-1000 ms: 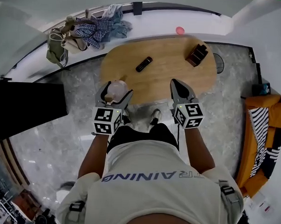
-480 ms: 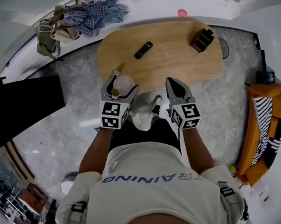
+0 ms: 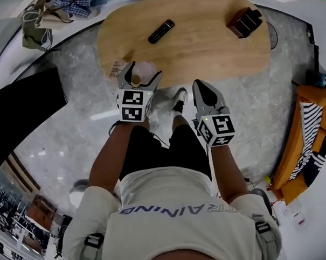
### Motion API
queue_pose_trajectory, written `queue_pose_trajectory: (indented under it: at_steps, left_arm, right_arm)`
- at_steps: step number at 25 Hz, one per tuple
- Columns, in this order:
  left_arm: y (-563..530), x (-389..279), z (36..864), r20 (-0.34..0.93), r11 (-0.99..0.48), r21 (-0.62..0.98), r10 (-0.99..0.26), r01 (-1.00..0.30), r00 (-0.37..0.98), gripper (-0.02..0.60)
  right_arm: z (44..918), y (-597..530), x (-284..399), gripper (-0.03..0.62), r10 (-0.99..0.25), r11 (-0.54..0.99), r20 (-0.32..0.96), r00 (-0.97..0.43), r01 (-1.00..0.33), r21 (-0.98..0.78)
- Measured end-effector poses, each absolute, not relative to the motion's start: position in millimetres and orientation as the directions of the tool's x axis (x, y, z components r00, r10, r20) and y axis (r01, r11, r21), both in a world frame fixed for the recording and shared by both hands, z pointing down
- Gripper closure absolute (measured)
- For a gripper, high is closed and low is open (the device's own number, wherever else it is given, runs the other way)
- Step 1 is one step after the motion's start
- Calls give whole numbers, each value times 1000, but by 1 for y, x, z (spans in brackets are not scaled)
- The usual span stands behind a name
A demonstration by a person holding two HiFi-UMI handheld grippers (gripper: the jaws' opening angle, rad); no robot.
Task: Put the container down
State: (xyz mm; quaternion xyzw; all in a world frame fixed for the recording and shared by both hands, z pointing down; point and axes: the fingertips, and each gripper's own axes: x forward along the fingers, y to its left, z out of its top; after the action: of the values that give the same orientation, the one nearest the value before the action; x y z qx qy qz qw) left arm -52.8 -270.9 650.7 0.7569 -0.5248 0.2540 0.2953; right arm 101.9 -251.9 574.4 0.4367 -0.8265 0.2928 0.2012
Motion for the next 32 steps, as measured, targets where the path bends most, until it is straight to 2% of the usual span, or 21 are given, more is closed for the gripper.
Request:
queue_pose_trajectory:
  at_steps: [9, 16, 26, 32]
  left_arm:
    - [-301, -33, 738, 745, -260, 155, -603, -953, 286, 179]
    - [-315, -15, 803, 795, -230, 153, -549, -961, 257, 179]
    - [-319, -13, 886, 857, -332, 87, -455, -939, 241, 179]
    - [-313, -11, 906, 861, -334, 78, -452, -939, 232, 179]
  right_arm:
    - [609, -275, 121, 579, -632, 340, 589, -504, -863, -374]
    - [649, -252, 136, 579, -563, 339, 652, -507, -862, -377]
    - [690, -238, 151, 579, -526, 292, 696, -489, -872, -393]
    - [703, -237, 149, 579, -511, 290, 700, -499, -867, -406]
